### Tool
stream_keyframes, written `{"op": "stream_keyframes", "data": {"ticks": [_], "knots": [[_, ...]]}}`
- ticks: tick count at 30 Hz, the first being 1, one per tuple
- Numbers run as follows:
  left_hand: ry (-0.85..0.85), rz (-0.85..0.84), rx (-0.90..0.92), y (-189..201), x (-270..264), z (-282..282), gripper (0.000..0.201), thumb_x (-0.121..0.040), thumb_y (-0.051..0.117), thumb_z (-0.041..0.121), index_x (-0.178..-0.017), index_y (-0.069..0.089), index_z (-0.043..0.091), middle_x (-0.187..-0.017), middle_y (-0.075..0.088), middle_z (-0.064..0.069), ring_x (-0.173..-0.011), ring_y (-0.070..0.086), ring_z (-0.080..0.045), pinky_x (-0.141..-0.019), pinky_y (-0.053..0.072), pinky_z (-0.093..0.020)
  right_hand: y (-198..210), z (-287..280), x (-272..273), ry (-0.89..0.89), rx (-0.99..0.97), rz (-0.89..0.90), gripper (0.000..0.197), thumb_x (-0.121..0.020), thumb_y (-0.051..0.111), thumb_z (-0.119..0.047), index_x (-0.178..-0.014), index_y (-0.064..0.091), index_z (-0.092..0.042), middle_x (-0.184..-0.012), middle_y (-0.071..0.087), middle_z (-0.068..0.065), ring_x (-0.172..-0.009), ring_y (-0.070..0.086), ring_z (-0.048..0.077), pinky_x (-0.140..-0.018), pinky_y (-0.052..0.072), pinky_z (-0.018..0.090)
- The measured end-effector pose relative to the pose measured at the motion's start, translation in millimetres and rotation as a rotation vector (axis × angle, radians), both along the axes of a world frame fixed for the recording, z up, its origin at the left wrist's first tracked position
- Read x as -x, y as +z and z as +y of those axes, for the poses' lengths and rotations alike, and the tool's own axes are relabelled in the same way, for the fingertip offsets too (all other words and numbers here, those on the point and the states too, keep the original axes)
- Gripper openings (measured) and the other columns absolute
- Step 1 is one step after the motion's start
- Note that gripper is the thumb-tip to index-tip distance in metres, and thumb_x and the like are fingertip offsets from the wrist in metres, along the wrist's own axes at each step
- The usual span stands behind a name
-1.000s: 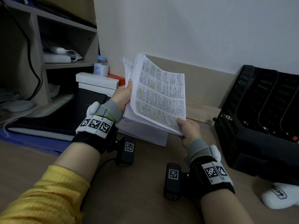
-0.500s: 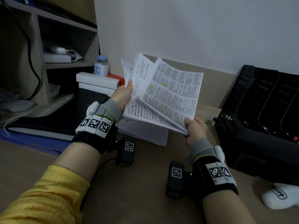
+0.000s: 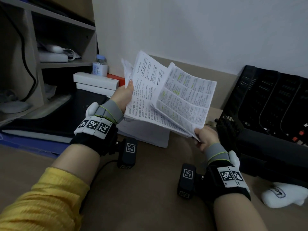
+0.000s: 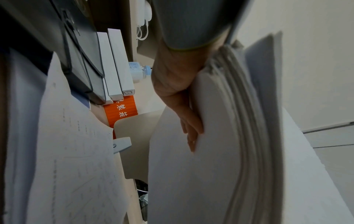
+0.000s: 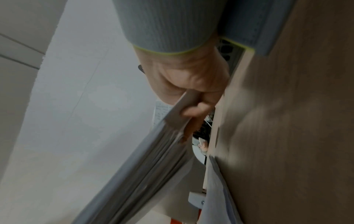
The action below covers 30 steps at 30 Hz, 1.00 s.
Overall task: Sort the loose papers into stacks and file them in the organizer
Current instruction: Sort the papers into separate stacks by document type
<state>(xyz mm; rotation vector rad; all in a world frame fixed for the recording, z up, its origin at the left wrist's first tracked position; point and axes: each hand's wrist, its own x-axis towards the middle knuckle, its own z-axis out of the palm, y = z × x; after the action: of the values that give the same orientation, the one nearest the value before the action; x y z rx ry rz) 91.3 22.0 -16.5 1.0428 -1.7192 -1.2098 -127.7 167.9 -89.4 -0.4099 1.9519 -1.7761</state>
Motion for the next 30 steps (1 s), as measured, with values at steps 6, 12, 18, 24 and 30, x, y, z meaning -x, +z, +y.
{"op": "stream_keyframes", "data": {"ticks": [6,12,18,24,30], "knots": [[0.038,-0.060,-0.018,4,-2,-2,0.060,-0.104,0.019,0.047,-0.139,0.046,0.006,-0.141,0.051,-0.013,-0.124,0.050,-0.026,-0.091,0.035,-0.027,-4,19,25,-0.133,-0.122,0.108,0.002,-0.077,0.065,-0.007,-0.076,0.067,-0.007,-0.067,0.062,0.012,-0.055,0.055,0.025,-0.048,0.044,0.025],[0.069,-0.064,-0.050,7,-3,-6,0.059,-0.104,0.021,0.046,-0.143,0.040,0.007,-0.148,0.043,-0.013,-0.135,0.042,-0.028,-0.102,0.038,-0.030,-2,37,37,-0.211,-0.399,0.318,0.021,-0.088,0.059,-0.016,-0.106,0.070,-0.013,-0.108,0.065,0.017,-0.107,0.061,0.036,-0.088,0.048,0.036],[0.089,-0.023,-0.038,7,-1,-6,0.059,-0.104,0.022,0.047,-0.142,0.042,0.006,-0.146,0.045,-0.015,-0.133,0.044,-0.030,-0.102,0.039,-0.031,1,39,34,-0.237,-0.574,0.462,0.026,-0.093,0.051,-0.011,-0.114,0.066,-0.005,-0.121,0.061,0.022,-0.112,0.057,0.040,-0.090,0.047,0.038],[0.075,-0.021,-0.054,6,-1,-7,0.058,-0.104,0.023,0.046,-0.141,0.043,0.005,-0.144,0.047,-0.014,-0.132,0.045,-0.029,-0.100,0.039,-0.029,4,32,27,-0.200,-0.708,0.642,0.047,-0.084,0.052,-0.012,-0.131,0.049,-0.009,-0.137,0.045,0.018,-0.128,0.040,0.038,-0.101,0.039,0.044],[0.047,0.018,-0.072,8,-4,-8,0.060,-0.101,0.023,0.053,-0.133,0.050,0.009,-0.134,0.055,-0.005,-0.120,0.053,-0.024,-0.104,0.040,-0.030,7,19,9,0.173,-0.737,0.692,0.048,-0.088,0.058,-0.028,-0.135,0.051,-0.023,-0.139,0.050,0.008,-0.128,0.046,0.030,-0.105,0.039,0.036]]}}
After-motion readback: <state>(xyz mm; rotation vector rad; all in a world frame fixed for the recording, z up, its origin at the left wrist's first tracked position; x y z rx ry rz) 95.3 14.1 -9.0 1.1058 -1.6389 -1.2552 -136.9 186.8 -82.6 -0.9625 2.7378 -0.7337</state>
